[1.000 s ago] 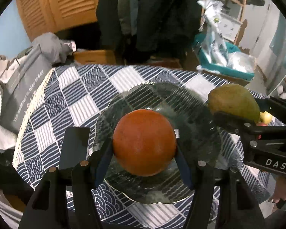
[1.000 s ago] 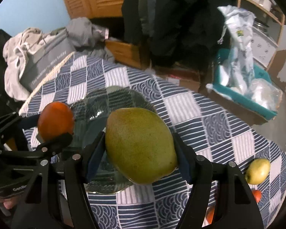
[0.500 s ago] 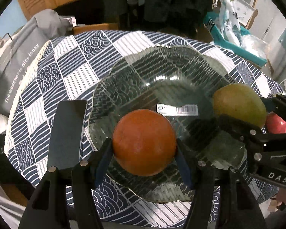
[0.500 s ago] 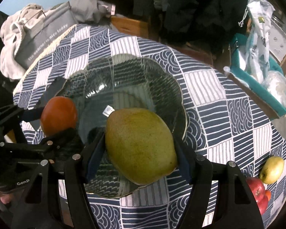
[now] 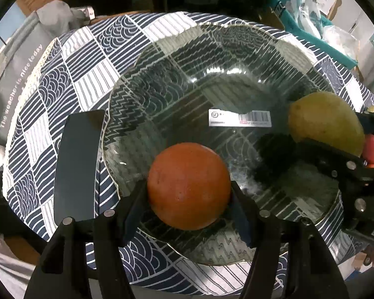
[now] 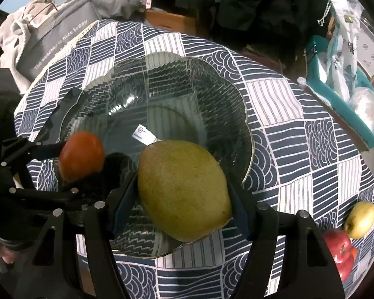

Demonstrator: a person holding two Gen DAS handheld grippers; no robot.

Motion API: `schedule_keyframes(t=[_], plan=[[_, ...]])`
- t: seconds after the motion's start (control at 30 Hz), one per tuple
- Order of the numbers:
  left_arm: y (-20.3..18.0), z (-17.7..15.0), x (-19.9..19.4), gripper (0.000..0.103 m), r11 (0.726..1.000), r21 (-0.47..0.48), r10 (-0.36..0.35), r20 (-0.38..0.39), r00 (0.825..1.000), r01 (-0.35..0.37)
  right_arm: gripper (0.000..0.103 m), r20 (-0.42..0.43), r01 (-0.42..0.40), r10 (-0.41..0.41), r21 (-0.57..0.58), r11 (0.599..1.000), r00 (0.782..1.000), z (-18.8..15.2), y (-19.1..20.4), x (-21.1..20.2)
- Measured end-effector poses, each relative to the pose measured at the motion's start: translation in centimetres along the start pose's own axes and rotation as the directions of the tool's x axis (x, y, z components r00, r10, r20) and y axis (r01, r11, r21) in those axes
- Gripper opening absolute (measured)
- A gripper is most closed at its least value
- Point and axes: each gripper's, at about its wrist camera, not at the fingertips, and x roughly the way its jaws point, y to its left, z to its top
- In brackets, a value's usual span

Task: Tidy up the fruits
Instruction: 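Open the left gripper to drop the orange into the bowl while the right releases the mango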

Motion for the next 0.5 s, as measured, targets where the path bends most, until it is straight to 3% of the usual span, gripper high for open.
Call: schedule_keyframes(t=[0.07, 0.2, 0.5], plan=[[-0.1, 0.0, -0.3, 0.067, 1.000, 0.011, 0.003, 0.021, 1.000, -0.003, 0.070, -0.012, 0.003, -0.003, -0.006, 1.000, 1.000, 0.0, 0.1, 0.2], [-0.3, 0.1, -1.5, 0.081, 0.999, 0.022, 0.022, 0.071, 0.997, -0.024, 0.070, -0.016, 0.010, -0.011, -0.018, 1.000, 1.000, 0.0, 0.3, 0.2], [-0.2, -0.1, -1.6, 0.081, 0.999, 0.034, 0.035, 0.069, 0.997, -0.038, 0.070, -0.032, -0.019, 0.019, -0.001, 1.000, 0.999, -0.1, 0.2, 0.5]])
